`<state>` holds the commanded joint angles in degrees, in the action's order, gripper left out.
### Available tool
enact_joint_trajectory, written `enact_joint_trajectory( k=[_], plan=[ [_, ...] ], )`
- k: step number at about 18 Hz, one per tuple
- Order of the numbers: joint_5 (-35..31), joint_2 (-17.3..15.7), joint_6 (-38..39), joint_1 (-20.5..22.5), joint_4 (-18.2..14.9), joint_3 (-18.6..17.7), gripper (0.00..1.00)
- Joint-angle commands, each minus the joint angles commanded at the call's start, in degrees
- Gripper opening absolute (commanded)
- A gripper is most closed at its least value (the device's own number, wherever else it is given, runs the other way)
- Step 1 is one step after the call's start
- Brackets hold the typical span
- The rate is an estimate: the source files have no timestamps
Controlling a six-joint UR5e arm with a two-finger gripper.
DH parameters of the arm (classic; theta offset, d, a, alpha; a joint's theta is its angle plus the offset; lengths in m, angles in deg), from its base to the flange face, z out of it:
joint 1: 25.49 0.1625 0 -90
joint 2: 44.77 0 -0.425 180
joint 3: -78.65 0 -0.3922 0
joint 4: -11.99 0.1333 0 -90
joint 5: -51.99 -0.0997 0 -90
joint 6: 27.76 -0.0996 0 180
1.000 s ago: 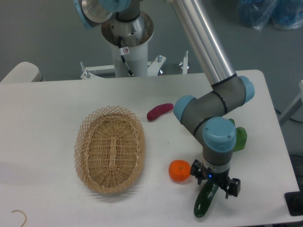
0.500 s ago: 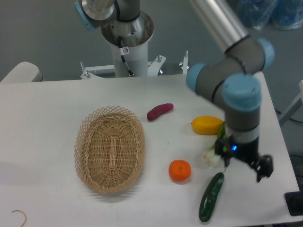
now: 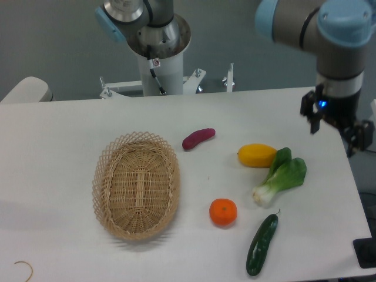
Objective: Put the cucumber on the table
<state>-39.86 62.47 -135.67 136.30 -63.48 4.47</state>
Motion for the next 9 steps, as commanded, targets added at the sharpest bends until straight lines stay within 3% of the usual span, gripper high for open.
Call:
enact_joint_trajectory(
  k=[4,9],
  plan=[
    [-0.09,-1.15,-2.74,0.80,-3.45,-0.52,1.00],
    [0.09,-2.29,-1.86,-0.17,-3.19,-2.28,1.00]
  ],
)
